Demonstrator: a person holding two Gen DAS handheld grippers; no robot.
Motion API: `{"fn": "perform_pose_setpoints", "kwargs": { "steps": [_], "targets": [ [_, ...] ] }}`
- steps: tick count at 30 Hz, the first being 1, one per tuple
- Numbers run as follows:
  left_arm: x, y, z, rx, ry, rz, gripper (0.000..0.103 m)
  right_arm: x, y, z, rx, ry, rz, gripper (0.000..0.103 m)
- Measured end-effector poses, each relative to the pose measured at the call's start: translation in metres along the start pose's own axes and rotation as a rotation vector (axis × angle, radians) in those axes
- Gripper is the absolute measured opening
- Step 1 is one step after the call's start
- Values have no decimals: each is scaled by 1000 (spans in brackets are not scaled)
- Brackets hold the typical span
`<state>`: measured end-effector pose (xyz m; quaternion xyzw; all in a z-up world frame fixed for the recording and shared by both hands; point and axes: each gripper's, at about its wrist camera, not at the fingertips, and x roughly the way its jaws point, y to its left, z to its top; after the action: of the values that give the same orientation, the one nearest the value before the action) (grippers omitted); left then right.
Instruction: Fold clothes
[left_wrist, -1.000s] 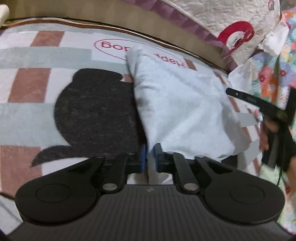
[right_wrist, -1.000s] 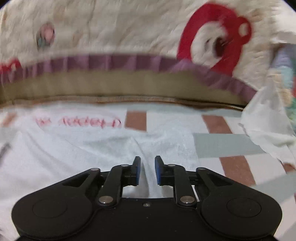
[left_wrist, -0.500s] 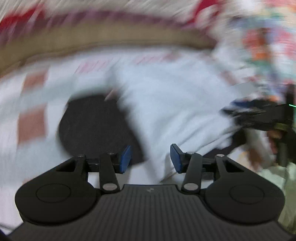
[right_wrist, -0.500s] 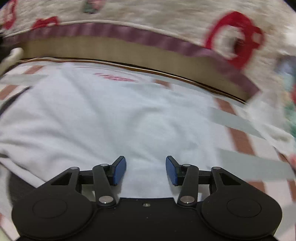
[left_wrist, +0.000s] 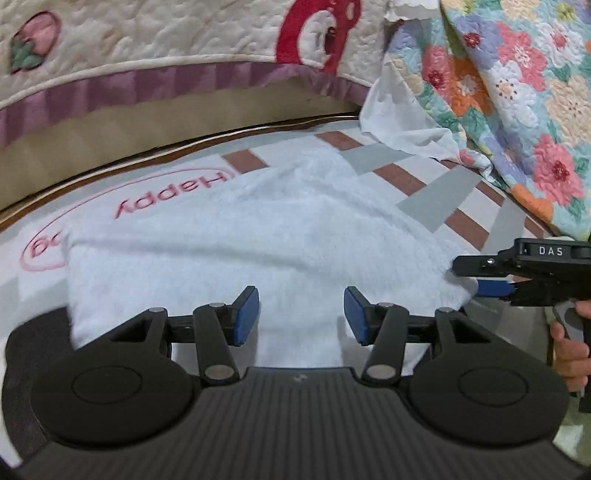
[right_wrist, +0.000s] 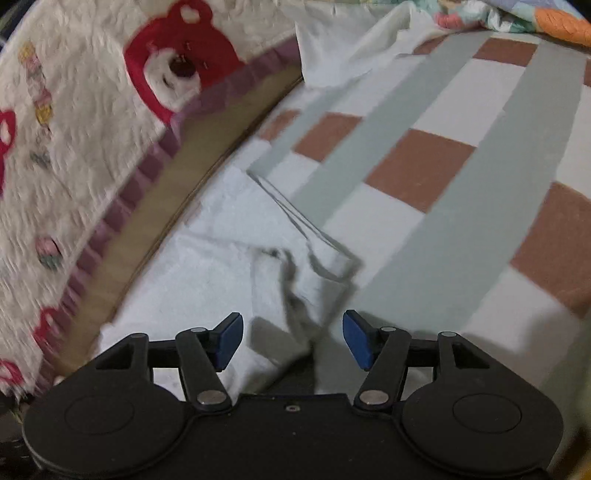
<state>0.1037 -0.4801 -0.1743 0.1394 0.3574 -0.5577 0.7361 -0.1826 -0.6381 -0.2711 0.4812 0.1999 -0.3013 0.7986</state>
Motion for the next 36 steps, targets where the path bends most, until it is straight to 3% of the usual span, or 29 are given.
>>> {"fn": "perform_pose_setpoints", "kwargs": {
  "steps": [3,6,8,9,11,14,16,19,22,28,32,36],
  "targets": [
    [18,0,-4,-26,67,-13,50,18,12,-5,13,-21,60,68],
    [16,2,-14,-70,58,-6,50,32,22,-9,-49,-107,47,63],
    [10,7,-19,-114,55,-13,50,34,32,-8,-73,-118,26,37],
    [5,12,-21,-153,56,-19,50,34,35,-8,-82,-124,18,17],
    [-5,26,-24,-259,73,-47,50,25,43,-6,-118,-151,27,16],
    [-26,52,-34,-441,125,-127,51,8,86,-2,-353,-189,32,15],
    [-43,67,-46,-517,132,-158,51,-4,135,-6,-632,-193,53,15],
    [-78,88,-61,-568,36,-136,51,-9,198,-24,-898,-108,159,15],
    [-102,108,-76,-621,-81,-65,56,9,226,-45,-905,20,283,14],
    [-111,126,-88,-669,-148,-76,56,52,231,-94,-1051,199,219,14],
    [-110,126,-96,-669,-180,-93,56,41,232,-100,-1081,246,240,14],
    [-107,128,-96,-658,-162,-96,56,50,228,-107,-1081,267,224,14]
  ]
}}
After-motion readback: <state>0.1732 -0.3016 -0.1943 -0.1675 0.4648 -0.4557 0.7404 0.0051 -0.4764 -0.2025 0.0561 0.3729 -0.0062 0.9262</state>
